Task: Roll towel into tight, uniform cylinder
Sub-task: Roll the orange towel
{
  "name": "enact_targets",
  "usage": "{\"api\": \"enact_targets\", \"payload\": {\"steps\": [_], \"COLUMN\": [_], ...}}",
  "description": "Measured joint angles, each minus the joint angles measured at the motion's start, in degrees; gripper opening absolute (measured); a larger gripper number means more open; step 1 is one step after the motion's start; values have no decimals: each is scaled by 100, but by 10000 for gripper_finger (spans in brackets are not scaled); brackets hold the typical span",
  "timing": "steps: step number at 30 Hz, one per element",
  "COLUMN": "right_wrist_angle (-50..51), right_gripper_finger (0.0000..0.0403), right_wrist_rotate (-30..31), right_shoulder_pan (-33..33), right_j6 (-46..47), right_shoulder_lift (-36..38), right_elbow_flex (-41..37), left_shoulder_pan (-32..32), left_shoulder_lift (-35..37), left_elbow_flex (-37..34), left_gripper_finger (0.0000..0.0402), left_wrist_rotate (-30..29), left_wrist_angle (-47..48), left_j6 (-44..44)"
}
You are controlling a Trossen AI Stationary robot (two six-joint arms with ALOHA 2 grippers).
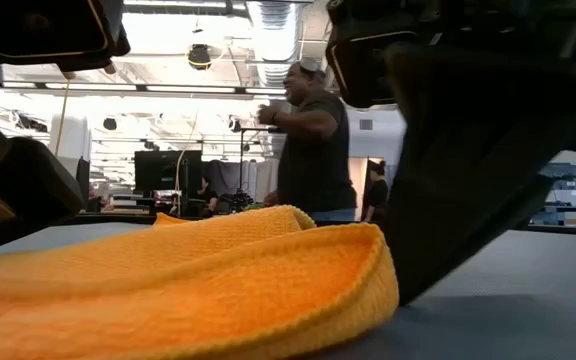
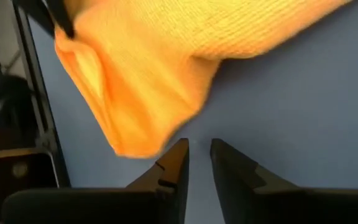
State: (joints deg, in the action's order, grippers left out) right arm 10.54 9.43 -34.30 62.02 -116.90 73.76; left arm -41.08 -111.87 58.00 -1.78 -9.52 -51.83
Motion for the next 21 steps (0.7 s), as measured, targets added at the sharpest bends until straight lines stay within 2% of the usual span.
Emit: {"api": "enact_targets", "payload": {"steps": [6, 9, 13, 16, 19, 21], "right_wrist_angle": [161, 37, -80, -150, -408, -691], "right_gripper_finger": [111, 111, 111, 111, 111, 111], "right_wrist_rotate": [-200, -63, 1029, 1626, 2184, 2353], "right_shoulder_pan": [-163, -405, -831, -1057, -1146, -1146], "right_j6": [-613, -1402, -3188, -4479, -5296, -5622], "right_shoulder_lift": [352, 544, 444, 298, 56, -103], "right_elbow_flex": [-13, 2, -7, -7, -6, -6], "left_shoulder_pan": [-4, -7, 2, 51, 121, 185], "left_shoulder_lift": [-6, -9, 14, 94, 249, 293], "left_elbow_flex": [0, 0, -2, -8, -12, -4], "left_gripper_finger": [0, 0, 0, 0, 0, 0], "left_wrist_rotate": [217, 412, 469, 407, 289, 238], "left_wrist_angle": [-111, -164, -179, -140, -159, -161], "left_j6": [159, 205, 367, 494, 653, 704]}}
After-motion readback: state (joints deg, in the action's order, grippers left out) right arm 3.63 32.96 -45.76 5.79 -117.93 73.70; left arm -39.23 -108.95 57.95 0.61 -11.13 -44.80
